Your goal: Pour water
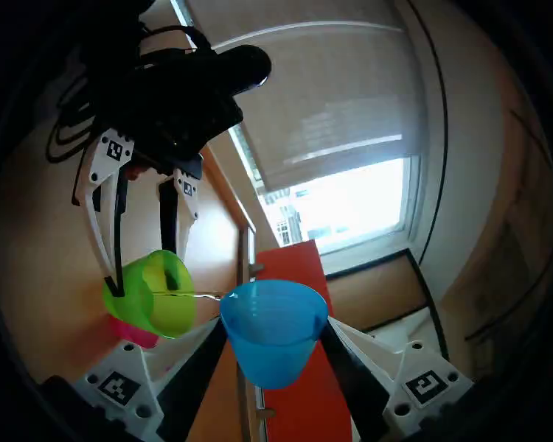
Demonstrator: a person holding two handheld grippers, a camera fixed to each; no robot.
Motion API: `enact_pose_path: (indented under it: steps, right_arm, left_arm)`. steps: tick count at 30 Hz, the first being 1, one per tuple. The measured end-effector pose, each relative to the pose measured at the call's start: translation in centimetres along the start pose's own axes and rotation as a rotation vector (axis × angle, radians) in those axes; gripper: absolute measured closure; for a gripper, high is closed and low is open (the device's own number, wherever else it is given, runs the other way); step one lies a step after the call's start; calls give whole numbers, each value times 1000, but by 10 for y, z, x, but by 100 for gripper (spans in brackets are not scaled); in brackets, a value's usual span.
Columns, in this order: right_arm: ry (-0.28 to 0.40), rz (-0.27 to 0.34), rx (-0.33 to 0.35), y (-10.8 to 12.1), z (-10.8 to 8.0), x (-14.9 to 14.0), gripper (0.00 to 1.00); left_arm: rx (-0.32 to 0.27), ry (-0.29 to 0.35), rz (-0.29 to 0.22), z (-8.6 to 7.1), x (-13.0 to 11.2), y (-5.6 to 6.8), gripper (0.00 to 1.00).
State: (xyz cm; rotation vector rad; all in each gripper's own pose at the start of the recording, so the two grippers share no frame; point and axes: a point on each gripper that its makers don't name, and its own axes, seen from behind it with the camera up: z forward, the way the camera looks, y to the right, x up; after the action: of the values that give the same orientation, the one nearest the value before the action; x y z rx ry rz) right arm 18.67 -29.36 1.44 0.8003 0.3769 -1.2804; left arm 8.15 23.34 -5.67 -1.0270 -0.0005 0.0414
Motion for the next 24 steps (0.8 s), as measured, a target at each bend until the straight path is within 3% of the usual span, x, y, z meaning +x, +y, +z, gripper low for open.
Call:
enact_pose_path:
  steps: [24]
  right_arm:
    - [3,-34,1,1,1,2,11]
  left_arm:
    - [-6,0,-6,2,-3,3,19]
